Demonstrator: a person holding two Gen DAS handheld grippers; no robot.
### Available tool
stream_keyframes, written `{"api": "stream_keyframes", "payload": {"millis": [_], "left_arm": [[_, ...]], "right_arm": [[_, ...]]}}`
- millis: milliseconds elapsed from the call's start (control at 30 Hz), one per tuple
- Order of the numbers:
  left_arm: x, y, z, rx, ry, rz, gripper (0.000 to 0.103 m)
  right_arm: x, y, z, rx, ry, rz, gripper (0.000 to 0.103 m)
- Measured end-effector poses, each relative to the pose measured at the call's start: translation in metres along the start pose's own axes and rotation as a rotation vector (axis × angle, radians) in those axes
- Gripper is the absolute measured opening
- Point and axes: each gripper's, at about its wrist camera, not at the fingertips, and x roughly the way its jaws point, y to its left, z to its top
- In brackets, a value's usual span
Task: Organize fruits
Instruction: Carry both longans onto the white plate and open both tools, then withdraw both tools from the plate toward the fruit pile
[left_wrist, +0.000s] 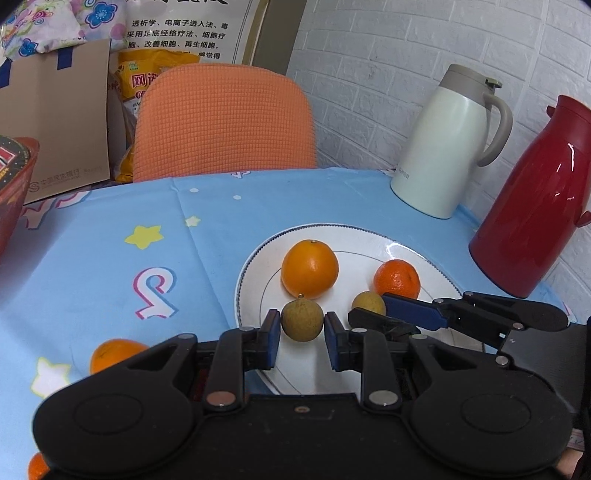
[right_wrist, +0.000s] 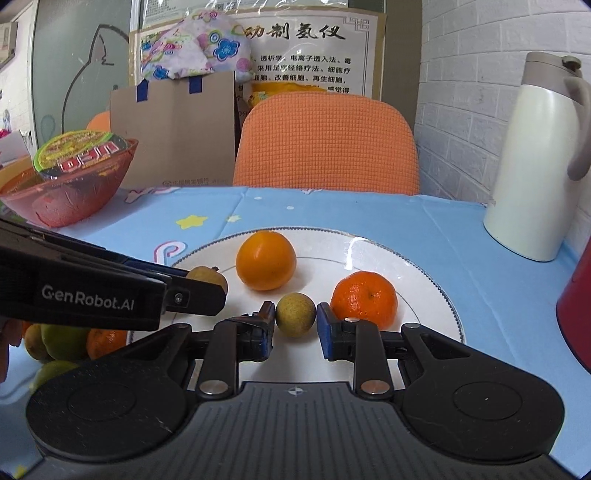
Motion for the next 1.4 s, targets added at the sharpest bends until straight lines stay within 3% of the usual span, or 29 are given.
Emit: {"api": "stream_keyframes", "payload": {"millis": [200, 233, 267, 300, 367, 500, 567, 733, 1400], "left_arm": [[0.005, 0.001, -0.001, 0.003, 0.009, -0.001, 0.085], [0.003, 0.0, 0.0, 0.004, 0.004, -0.004, 0.09], [0.001, 0.0, 0.0, 0.005, -0.003, -0.008, 0.102], [-0.003, -0.001, 0.0, 0.005, -0.012, -0.009, 0.103], [-0.014, -0.002, 0.0, 0.004, -0.035, -0.008, 0.103], [-0.037, -0.004, -0.002, -0.018, -0.06, -0.016, 0.103], [-0.052, -0.005, -0.006, -0.046, -0.086, -0.005, 0.103], [-0.085, -0.013, -0.023, -0.067, -0.157, 0.046, 0.103], [-0.16, -0.009, -0.118, -0.128, -0.128, 0.177, 0.103]], "right_arm": [[0.004, 0.0, 0.0, -0.018, 0.002, -0.004, 0.045], [0.002, 0.0, 0.0, -0.022, -0.003, -0.006, 0.047], [-0.001, 0.001, -0.001, -0.029, -0.013, -0.007, 0.049], [-0.005, 0.001, -0.001, -0.036, -0.026, -0.008, 0.052], [-0.015, 0.003, -0.001, -0.045, -0.057, -0.012, 0.06], [-0.037, 0.004, -0.006, -0.028, -0.084, -0.023, 0.096], [-0.048, 0.005, -0.009, -0.013, -0.094, -0.018, 0.103], [-0.076, 0.009, -0.02, 0.051, -0.105, -0.014, 0.103], [-0.13, 0.044, -0.084, 0.153, -0.021, 0.002, 0.103]]}}
